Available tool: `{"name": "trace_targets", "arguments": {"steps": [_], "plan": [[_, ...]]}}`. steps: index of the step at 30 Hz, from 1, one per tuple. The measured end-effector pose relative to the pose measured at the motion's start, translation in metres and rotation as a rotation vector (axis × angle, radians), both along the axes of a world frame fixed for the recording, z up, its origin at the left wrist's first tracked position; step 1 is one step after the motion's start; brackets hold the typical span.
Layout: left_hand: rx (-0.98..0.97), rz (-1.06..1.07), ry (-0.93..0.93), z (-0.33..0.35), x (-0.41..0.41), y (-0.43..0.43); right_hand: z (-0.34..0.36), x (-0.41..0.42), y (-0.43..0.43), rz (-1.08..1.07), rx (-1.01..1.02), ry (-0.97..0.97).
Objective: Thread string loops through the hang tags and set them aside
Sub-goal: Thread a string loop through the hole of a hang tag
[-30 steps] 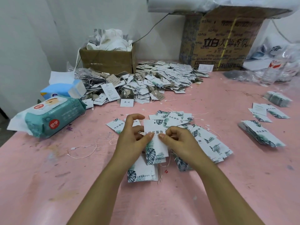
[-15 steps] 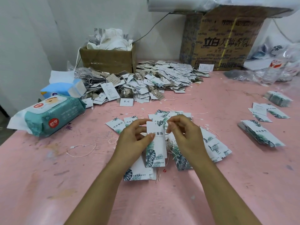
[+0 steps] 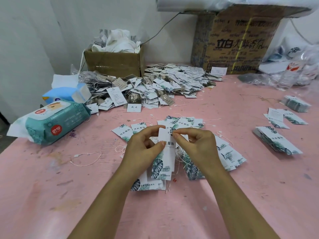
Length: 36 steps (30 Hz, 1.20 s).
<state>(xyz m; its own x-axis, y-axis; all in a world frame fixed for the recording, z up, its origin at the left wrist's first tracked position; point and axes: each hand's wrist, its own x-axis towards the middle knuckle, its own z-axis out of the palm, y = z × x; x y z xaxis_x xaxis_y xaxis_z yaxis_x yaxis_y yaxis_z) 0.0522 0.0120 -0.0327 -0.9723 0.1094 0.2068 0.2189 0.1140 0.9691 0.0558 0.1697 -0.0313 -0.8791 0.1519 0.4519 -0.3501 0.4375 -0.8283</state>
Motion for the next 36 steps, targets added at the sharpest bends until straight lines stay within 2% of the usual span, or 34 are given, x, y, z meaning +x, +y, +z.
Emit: {"name": "trace_targets", "arguments": {"steps": [12, 31, 36], "plan": [[-0.045, -0.033, 0.007, 0.0028, 0.0040, -0.0010, 0.0000, 0.0000, -0.0047, 0.012, 0.088, -0.012], [-0.058, -0.050, -0.016, 0.0006, 0.0033, -0.0016, -0.0011, 0.0007, -0.0044, 0.087, 0.044, -0.086], [-0.062, -0.059, -0.027, 0.0004, 0.0031, -0.0011, -0.0030, 0.0004, -0.0056, 0.040, 0.103, -0.060]]}}
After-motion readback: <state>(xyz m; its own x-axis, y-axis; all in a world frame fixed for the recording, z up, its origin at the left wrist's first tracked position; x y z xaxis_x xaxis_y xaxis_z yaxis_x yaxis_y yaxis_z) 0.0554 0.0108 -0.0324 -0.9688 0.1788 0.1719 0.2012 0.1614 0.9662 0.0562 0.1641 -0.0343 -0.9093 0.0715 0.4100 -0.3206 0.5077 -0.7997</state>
